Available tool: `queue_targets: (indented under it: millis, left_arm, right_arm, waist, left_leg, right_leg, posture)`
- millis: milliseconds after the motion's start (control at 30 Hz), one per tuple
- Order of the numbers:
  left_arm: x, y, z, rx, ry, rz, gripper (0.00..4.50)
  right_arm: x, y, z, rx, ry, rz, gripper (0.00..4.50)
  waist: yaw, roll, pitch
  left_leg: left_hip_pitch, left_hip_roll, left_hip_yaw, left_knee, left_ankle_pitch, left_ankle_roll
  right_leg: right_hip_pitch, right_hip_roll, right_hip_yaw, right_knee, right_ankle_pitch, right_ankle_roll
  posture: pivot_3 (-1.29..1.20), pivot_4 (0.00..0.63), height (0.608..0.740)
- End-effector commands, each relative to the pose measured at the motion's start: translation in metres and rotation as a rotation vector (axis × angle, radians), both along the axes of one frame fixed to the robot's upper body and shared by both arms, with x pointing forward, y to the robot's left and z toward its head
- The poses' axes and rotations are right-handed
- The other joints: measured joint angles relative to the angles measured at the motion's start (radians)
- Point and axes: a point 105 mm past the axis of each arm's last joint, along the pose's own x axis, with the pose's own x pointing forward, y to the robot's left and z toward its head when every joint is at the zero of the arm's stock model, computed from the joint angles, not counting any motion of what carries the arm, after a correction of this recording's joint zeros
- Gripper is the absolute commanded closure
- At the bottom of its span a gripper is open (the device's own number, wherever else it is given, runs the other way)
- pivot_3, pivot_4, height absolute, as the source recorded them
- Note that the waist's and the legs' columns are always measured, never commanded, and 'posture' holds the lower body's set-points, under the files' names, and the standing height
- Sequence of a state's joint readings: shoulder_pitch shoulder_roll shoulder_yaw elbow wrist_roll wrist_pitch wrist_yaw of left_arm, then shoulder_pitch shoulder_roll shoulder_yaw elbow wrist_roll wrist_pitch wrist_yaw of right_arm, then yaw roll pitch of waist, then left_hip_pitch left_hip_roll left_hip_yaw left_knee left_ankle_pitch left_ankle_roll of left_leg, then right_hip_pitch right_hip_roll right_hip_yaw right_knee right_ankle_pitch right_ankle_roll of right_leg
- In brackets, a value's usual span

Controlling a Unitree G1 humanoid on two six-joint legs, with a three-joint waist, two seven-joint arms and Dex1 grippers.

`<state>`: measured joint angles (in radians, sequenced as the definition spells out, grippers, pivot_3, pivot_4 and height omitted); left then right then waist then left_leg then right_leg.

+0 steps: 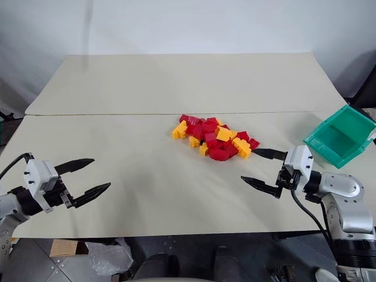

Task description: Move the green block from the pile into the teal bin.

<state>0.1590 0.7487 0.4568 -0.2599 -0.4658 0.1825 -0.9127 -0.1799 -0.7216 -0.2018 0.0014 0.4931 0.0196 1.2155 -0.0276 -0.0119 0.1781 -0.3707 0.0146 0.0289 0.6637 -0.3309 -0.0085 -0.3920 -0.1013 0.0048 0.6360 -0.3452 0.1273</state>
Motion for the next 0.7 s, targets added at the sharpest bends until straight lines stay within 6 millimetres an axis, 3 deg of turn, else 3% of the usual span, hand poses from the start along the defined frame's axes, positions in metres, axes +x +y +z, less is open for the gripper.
queue_targets:
  millis: [33, 200, 267, 333, 533, 700]
  left_arm:
    - [-0.003, 0.0, 0.009, -0.003, -0.037, -0.005, 0.0]
    - [-0.004, -0.004, 0.009, -0.044, -0.03, -0.027, 0.0]
    - [-0.006, -0.008, 0.006, -0.066, -0.014, -0.049, 0.0]
    - [-0.008, -0.011, 0.003, -0.077, 0.0, -0.07, 0.0]
    - [-0.013, -0.03, -0.004, -0.085, 0.005, -0.147, 0.0]
    - [-0.009, -0.031, 0.0, -0.095, -0.018, -0.148, 0.0]
  right_arm:
    - [0.001, 0.001, 0.009, 0.001, -0.047, 0.004, 0.06]
    - [0.003, 0.004, 0.007, 0.008, -0.044, 0.001, 0.06]
    - [-0.003, 0.017, 0.008, 0.018, -0.029, 0.047, 0.24]
    - [-0.01, 0.027, 0.008, 0.028, -0.003, 0.095, 0.68]
    - [-0.027, 0.06, 0.002, 0.009, 0.047, 0.186, 2.65]
    - [-0.003, 0.086, -0.006, -0.008, 0.039, 0.119, 4.28]
  waist:
    - [0.0, 0.0, 0.0]
    - [0.0, 0.0, 0.0]
    - [0.0, 0.0, 0.0]
    - [-0.001, 0.0, 0.0]
    - [0.0, 0.0, 0.0]
    - [-0.002, 0.0, 0.0]
  left_leg:
    - [0.0, 0.0, 0.0, 0.0, 0.0, 0.0]
    - [0.0, 0.0, 0.0, 0.0, 0.0, 0.0]
    - [0.0, 0.0, 0.0, 0.0, 0.0, 0.0]
    - [0.0, 0.0, 0.0, 0.0, 0.0, 0.0]
    - [0.0, 0.0, 0.0, 0.0, 0.0, 0.0]
    - [0.0, 0.0, -0.001, 0.0, 0.0, 0.0]
  right_leg:
    - [0.0, 0.0, 0.0, 0.0, 0.0, 0.0]
    - [0.0, 0.0, 0.0, 0.0, 0.0, 0.0]
    - [0.0, 0.0, 0.0, 0.0, 0.0, 0.0]
    - [0.0, 0.0, 0.0, 0.0, 0.0, 0.0]
    - [0.0, 0.0, 0.0, 0.0, 0.0, 0.0]
    - [0.0, 0.0, 0.0, 0.0, 0.0, 0.0]
  posture:
    - [0.0, 0.15, 0.74]
    - [0.0, 0.15, 0.74]
    - [0.0, 0.15, 0.74]
    - [0.0, 0.15, 0.74]
    - [0.0, 0.15, 0.74]
    - [0.0, 0.15, 0.74]
